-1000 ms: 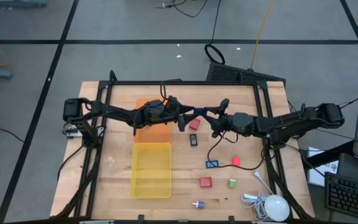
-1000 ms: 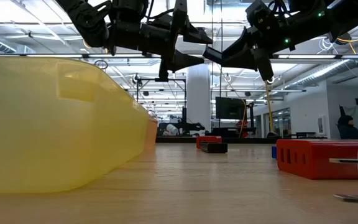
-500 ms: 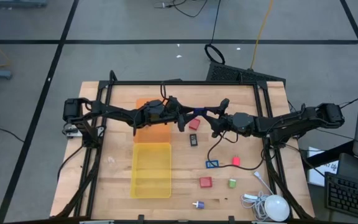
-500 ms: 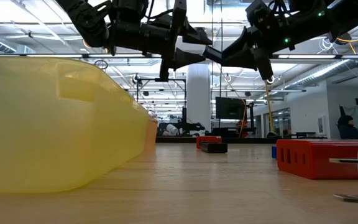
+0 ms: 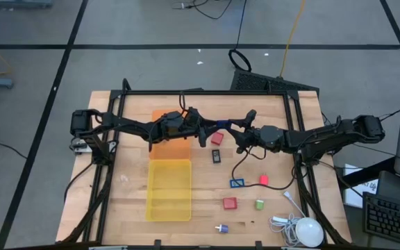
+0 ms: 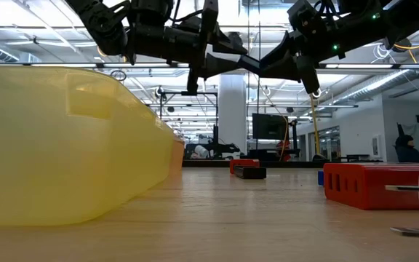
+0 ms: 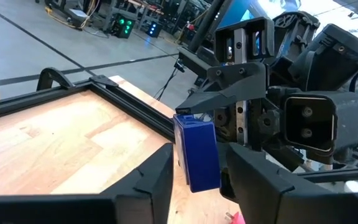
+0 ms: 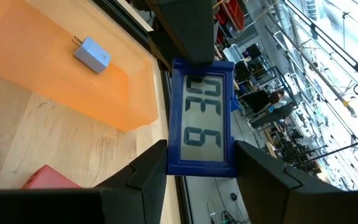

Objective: Sort adapters and digital timers
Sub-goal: Put the dark blue digital timer into the yellow bin

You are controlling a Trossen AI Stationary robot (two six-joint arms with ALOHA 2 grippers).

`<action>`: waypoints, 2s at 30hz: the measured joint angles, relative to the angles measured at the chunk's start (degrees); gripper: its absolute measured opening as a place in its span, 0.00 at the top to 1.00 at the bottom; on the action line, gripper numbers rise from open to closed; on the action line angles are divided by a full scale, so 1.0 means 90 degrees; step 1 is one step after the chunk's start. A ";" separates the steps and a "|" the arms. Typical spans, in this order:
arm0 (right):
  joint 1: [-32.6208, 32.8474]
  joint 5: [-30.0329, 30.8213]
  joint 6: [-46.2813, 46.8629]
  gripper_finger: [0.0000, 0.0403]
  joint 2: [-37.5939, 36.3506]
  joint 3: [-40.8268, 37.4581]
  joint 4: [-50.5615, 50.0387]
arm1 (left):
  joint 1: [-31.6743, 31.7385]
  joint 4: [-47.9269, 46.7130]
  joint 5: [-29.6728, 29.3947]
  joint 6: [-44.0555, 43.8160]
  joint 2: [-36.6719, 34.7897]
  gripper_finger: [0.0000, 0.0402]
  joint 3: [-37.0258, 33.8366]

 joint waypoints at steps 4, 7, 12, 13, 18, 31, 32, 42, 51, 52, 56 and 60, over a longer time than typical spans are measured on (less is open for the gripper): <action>0.0000 -0.0002 0.0000 0.60 0.0000 0.0000 -0.0002 | 0.0000 0.0002 -0.0004 0.0170 0.0000 0.73 0.0000; -0.0002 0.0003 -0.0007 0.61 0.0000 0.0000 -0.0002 | 0.0005 0.0002 -0.0054 0.0167 0.0000 0.81 -0.0007; -0.0005 -0.0017 -0.0004 0.60 -0.0002 -0.0002 0.0038 | 0.0013 0.0017 -0.0142 0.0485 0.0000 0.86 -0.0010; -0.0004 0.0012 0.0137 0.59 -0.0002 -0.0002 0.0083 | 0.0015 0.0039 -0.0145 0.0646 0.0000 0.86 -0.0010; 0.0007 0.0244 0.1503 0.54 -0.0246 -0.0002 0.0290 | 0.0044 0.0241 -0.0115 0.1263 -0.0059 0.86 -0.0010; 0.0032 -0.1210 0.3792 0.50 -0.2358 0.0000 -0.1362 | 0.0007 -0.0912 0.0103 0.2406 -0.0948 0.86 -0.0032; 0.0032 -0.1379 0.3888 0.50 -0.2498 0.0000 -0.1448 | -0.0048 -0.0914 0.0169 0.2466 -0.1021 0.86 -0.0097; 0.0041 -0.2735 0.5203 0.52 -0.3221 -0.0002 -0.2531 | -0.0836 -0.0255 0.0328 0.2765 -0.2379 0.86 -0.1849; 0.0041 -0.2997 0.5673 0.52 -0.3351 -0.0483 -0.1960 | -0.2089 -0.0672 0.0342 0.3279 -0.4019 0.86 -0.3304; 0.0041 -0.2997 0.5673 0.52 -0.3392 -0.0534 -0.1844 | -0.2199 -0.0861 0.0384 0.3302 -0.4217 0.86 -0.3353; 0.0041 -0.2997 0.5673 0.52 -0.3634 -0.0612 -0.1810 | -0.2504 -0.2016 0.0271 0.3285 -0.4860 0.86 -0.3401; 0.0041 -0.2992 0.5596 0.52 -0.3897 -0.0688 -0.1811 | -0.2774 -0.2835 0.0228 0.3127 -0.5125 0.86 -0.3404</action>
